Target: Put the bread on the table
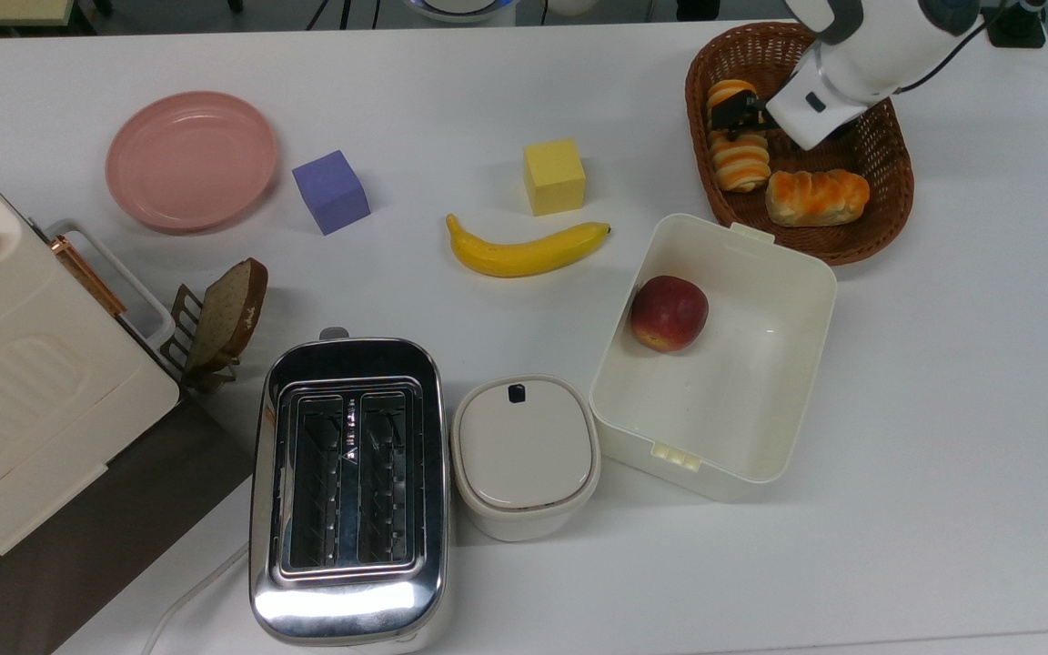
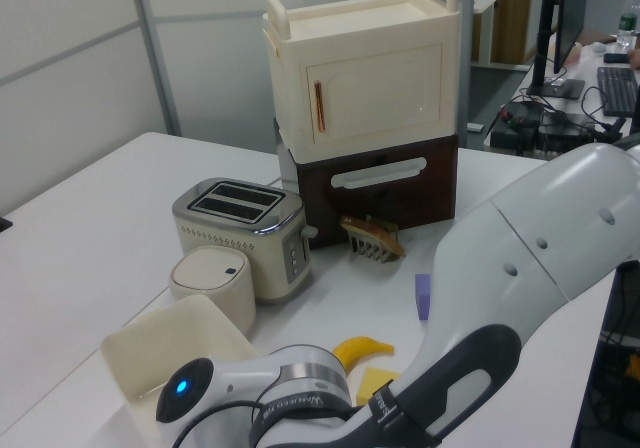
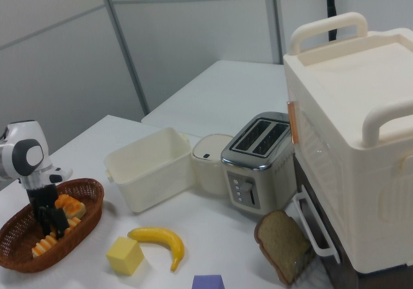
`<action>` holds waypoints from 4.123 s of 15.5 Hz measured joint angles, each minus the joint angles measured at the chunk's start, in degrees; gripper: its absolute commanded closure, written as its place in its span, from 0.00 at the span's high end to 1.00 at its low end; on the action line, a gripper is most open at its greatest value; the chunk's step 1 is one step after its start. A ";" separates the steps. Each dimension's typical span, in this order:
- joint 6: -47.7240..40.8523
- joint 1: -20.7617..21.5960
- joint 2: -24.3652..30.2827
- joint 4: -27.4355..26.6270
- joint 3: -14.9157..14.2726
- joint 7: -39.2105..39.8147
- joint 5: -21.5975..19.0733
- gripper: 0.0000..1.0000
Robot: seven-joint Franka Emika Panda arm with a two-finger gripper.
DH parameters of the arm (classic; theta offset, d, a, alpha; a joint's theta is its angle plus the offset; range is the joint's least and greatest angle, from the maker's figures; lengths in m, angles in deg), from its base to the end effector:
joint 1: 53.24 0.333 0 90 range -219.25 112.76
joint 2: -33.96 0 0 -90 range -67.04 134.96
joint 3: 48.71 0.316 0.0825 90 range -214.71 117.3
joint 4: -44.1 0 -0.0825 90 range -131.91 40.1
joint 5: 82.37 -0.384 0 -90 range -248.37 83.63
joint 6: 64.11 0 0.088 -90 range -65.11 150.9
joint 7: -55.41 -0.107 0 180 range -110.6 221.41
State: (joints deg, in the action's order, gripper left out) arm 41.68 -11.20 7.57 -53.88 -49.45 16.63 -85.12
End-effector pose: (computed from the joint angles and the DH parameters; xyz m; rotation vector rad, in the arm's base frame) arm 0.4683 0.4173 0.3013 2.9347 0.0349 -0.4034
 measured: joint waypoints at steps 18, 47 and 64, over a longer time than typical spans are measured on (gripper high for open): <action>-17.81 -17.16 17.22 1.35 -1.50 19.71 0.95 1.00; -5.97 -1.39 5.22 1.32 -0.83 4.00 1.09 0.00; -16.69 -23.49 18.21 1.34 -1.89 18.08 1.15 1.00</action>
State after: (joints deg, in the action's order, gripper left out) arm 24.99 -34.69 25.79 -52.54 -51.34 34.70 -83.97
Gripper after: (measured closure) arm 0.022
